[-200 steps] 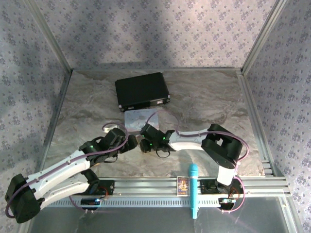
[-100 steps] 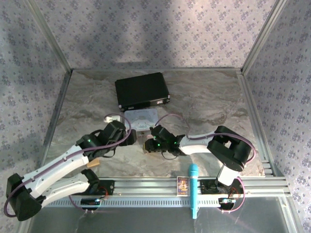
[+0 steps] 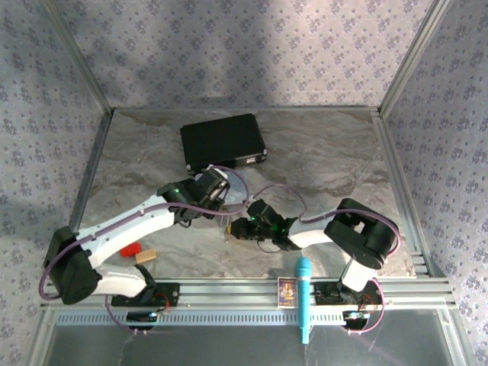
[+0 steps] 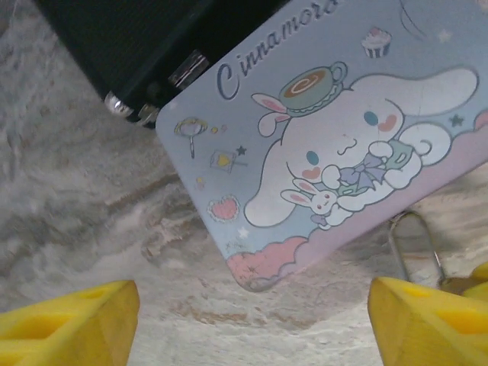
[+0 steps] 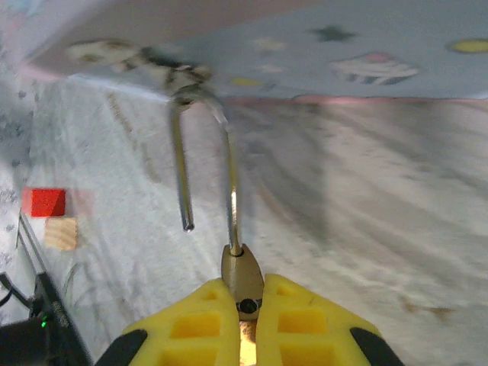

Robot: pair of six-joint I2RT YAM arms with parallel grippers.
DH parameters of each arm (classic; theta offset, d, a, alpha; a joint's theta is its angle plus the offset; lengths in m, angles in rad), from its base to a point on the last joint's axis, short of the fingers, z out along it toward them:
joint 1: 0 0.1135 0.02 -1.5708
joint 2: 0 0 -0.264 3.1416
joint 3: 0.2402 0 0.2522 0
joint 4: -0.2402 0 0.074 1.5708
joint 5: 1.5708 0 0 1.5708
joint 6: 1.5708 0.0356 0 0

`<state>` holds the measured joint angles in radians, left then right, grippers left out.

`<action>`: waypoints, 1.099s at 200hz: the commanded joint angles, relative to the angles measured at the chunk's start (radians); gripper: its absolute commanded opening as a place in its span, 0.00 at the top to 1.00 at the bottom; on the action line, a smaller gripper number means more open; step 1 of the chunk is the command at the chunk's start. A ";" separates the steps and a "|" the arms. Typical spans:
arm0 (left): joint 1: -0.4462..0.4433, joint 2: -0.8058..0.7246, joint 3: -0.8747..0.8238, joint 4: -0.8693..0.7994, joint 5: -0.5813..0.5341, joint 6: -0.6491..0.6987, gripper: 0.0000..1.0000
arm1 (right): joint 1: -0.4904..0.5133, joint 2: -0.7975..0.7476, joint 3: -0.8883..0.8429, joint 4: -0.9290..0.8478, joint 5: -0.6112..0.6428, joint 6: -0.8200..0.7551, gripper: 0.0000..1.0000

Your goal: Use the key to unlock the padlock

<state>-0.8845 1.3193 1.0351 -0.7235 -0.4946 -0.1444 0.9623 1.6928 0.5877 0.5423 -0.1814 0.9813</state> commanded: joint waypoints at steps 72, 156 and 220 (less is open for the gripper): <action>-0.063 0.210 0.023 -0.015 -0.088 0.128 0.30 | -0.020 0.030 -0.112 0.154 -0.003 0.158 1.00; -0.102 0.331 0.020 -0.082 -0.183 0.123 0.45 | 0.021 0.057 -0.154 0.308 0.147 0.291 1.00; -0.102 0.324 -0.019 -0.043 -0.201 0.116 0.49 | 0.003 0.045 -0.185 0.441 0.187 0.328 1.00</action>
<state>-0.9886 1.6444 1.0458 -0.7601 -0.6559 -0.0261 0.9836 1.7416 0.4168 0.9279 -0.0399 1.2686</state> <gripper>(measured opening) 0.514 0.060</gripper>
